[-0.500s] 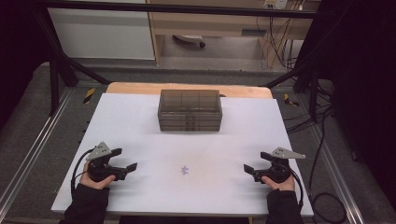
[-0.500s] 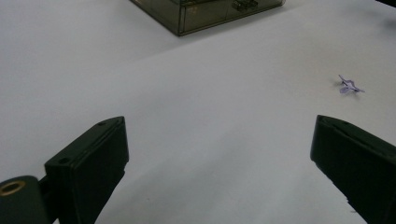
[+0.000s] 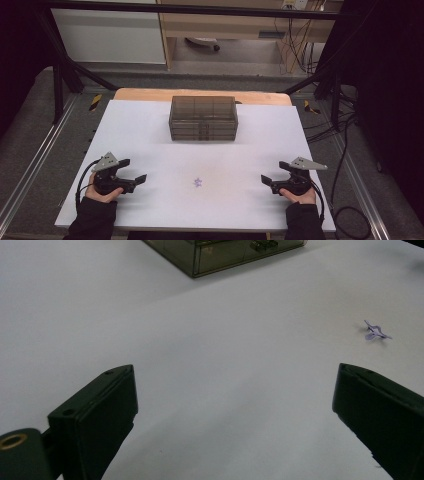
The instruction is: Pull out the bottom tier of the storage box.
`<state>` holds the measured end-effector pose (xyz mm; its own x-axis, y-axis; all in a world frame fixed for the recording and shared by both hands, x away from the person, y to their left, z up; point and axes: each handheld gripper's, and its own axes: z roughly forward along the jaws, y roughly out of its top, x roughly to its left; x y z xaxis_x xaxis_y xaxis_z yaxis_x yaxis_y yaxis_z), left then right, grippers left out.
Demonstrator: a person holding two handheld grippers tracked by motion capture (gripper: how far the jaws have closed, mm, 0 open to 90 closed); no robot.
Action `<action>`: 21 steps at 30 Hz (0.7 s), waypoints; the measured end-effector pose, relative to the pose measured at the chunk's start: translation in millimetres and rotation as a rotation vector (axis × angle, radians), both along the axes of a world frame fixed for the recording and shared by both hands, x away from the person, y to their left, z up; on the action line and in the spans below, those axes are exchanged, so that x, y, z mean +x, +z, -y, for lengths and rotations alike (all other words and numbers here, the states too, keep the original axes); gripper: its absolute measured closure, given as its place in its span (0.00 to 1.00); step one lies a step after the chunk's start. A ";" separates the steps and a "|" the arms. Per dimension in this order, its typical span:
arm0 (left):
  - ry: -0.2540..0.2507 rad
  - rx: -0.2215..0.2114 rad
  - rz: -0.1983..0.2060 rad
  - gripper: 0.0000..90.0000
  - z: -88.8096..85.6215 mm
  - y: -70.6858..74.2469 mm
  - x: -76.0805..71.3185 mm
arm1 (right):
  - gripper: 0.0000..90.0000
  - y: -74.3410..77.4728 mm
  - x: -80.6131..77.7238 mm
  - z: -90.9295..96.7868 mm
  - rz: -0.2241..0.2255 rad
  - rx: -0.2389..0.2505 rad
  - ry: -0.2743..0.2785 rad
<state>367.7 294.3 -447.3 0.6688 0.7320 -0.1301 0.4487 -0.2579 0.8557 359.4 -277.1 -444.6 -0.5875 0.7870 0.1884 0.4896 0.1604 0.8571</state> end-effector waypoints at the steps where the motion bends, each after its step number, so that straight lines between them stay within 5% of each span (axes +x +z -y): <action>1: 0.000 0.001 0.000 0.04 0.0 -0.1 0.1 | 0.02 0.3 0.3 -0.5 0.004 -0.003 0.004; 21: 0.003 0.002 0.001 0.04 -0.1 -0.2 -0.1 | 0.02 8.0 10.8 -18.9 0.039 -0.072 -0.044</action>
